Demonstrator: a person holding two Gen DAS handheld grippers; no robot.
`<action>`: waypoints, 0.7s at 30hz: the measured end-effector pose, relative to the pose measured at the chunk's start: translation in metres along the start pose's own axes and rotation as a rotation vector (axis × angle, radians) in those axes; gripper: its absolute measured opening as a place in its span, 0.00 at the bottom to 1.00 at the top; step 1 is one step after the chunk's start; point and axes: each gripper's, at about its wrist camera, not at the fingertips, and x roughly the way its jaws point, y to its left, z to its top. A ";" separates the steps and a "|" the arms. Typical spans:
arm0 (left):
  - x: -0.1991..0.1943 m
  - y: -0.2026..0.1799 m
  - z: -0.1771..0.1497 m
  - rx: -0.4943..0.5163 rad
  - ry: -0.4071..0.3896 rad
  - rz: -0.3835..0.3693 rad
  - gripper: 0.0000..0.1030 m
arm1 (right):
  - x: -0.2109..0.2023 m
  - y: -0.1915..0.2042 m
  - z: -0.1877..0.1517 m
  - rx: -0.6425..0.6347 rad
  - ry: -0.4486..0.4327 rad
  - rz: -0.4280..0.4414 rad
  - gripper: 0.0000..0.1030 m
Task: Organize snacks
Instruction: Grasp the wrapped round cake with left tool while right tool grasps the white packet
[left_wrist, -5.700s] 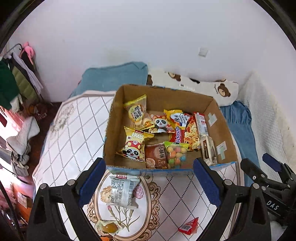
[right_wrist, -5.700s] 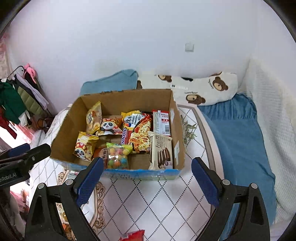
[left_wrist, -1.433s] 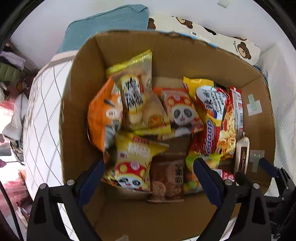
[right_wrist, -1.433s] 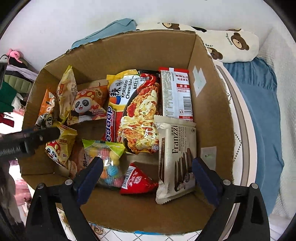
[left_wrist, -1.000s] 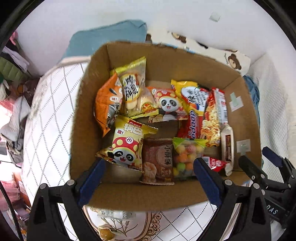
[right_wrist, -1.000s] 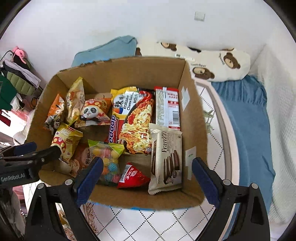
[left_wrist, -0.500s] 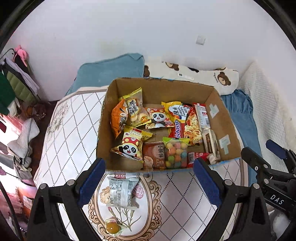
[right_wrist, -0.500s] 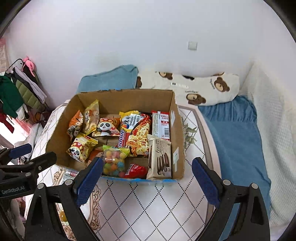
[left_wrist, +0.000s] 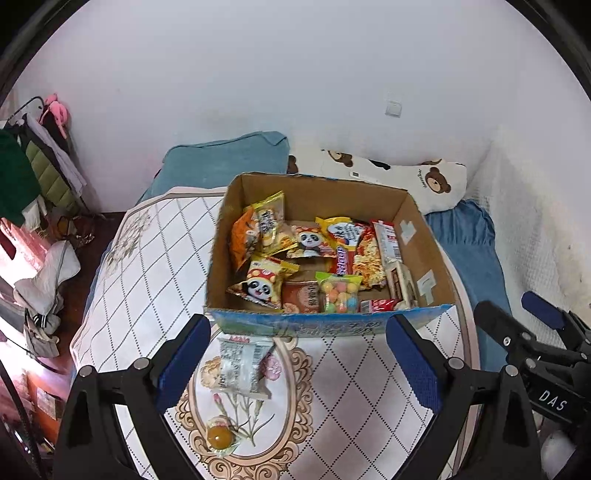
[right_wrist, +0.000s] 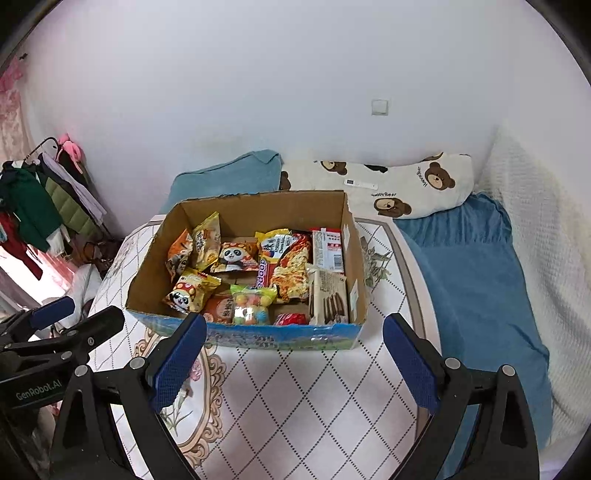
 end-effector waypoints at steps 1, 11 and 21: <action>0.001 0.005 -0.002 -0.008 0.005 0.012 0.94 | 0.004 0.002 -0.004 0.002 0.013 0.014 0.95; 0.053 0.094 -0.067 -0.102 0.197 0.191 0.94 | 0.085 0.059 -0.057 -0.057 0.215 0.205 0.60; 0.131 0.125 -0.135 -0.122 0.522 0.107 0.94 | 0.167 0.113 -0.088 0.005 0.392 0.365 0.46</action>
